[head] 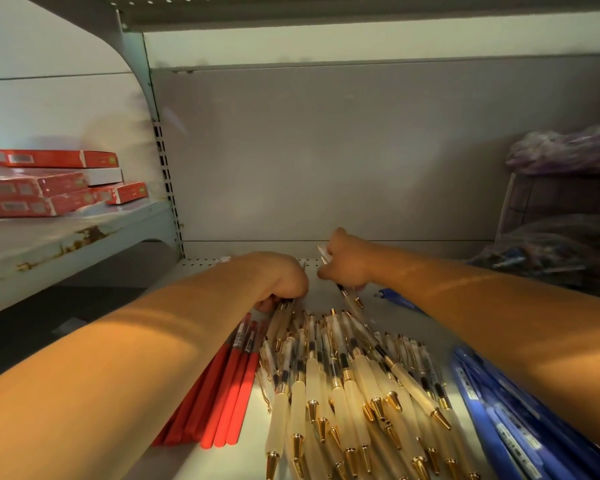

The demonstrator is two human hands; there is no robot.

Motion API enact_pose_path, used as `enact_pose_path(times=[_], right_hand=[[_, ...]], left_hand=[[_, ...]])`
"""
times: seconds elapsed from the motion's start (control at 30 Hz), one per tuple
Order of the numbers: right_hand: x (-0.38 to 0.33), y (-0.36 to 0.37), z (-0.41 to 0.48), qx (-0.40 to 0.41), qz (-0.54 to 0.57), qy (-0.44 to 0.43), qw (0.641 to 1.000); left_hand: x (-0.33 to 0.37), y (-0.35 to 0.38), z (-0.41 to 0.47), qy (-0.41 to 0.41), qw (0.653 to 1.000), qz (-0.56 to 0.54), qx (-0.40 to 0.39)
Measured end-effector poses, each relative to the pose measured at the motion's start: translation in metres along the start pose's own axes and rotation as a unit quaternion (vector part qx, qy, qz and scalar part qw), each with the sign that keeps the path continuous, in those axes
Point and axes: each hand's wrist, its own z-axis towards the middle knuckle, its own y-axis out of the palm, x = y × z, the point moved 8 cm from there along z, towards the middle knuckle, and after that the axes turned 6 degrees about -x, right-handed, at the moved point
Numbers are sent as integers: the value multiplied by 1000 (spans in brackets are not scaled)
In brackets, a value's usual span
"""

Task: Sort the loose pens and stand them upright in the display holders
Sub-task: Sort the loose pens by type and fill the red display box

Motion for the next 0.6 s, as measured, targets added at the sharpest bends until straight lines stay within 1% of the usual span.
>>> enact_pose_path(times=[0.07, 0.13, 0.27, 0.37, 0.47, 0.53, 0.6], right_hand=[[1, -9, 0, 21, 30, -8, 999], [2, -16, -1, 39, 48, -14, 998], [4, -27, -3, 52, 107, -33, 992], [7, -29, -8, 43, 179, -31, 982], [6, -33, -12, 47, 245, -32, 968], [3, -38, -17, 49, 275, -39, 959], [-2, -43, -25, 43, 306, -50, 950]], left_hand=[[2, -5, 0, 11, 1000, 1, 25], [4, -5, -2, 27, 999, -2, 32], [11, -15, -3, 92, 992, -30, 75], [23, -37, -14, 156, 977, -58, 132], [31, -60, -32, 200, 959, -82, 182], [33, -71, -44, 222, 950, -112, 190], [30, -75, -55, 226, 947, -149, 173]])
